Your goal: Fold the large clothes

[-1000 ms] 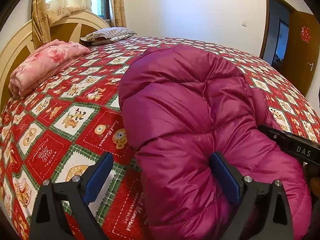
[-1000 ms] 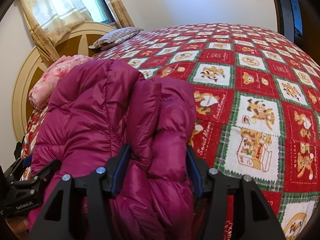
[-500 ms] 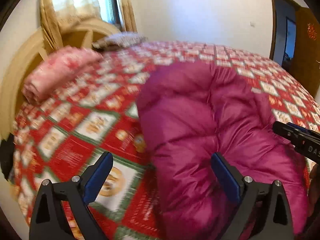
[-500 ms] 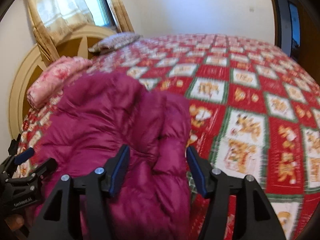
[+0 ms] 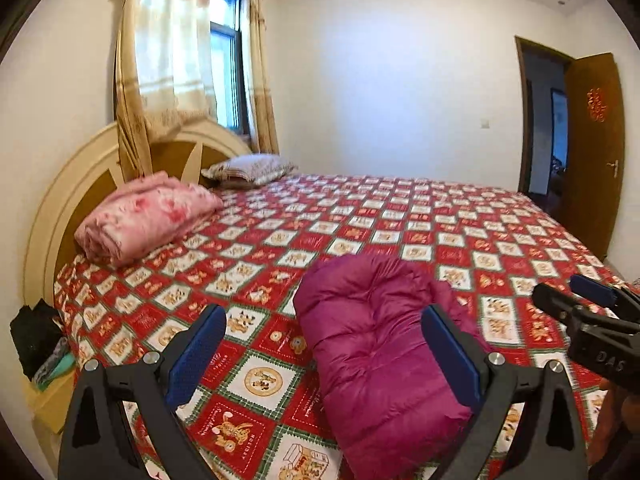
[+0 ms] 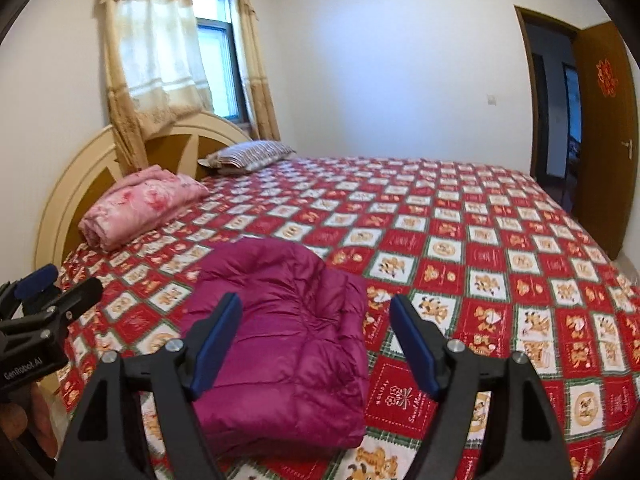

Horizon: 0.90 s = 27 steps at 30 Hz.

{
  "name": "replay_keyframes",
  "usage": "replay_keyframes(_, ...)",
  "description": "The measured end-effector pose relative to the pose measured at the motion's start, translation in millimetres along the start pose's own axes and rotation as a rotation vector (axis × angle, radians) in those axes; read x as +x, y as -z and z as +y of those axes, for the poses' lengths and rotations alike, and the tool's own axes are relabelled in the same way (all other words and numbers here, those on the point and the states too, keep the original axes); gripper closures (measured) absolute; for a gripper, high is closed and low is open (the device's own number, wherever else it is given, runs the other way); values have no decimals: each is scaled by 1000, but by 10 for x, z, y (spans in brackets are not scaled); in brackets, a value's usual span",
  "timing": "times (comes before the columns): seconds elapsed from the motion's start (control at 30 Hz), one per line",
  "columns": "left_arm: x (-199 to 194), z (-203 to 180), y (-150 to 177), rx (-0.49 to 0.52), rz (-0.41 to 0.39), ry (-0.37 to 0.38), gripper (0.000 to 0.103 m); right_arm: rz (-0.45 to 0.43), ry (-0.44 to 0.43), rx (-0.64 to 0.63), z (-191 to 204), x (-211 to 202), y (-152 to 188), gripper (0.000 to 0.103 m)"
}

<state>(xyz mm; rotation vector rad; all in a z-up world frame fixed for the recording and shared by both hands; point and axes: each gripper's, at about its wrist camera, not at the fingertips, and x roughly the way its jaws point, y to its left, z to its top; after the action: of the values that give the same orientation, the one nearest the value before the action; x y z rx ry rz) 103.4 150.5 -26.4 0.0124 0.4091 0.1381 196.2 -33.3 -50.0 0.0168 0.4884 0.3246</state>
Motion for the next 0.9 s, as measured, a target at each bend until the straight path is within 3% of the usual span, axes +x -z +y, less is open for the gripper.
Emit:
replay_keyframes(0.23,-192,-8,-74,2,-38,20,5,-35,7,-30,98,-130,-69,24)
replay_keyframes(0.9,-130,-22,0,-13,-7,22,5,-33,-10,-26,94,-196,-7,24)
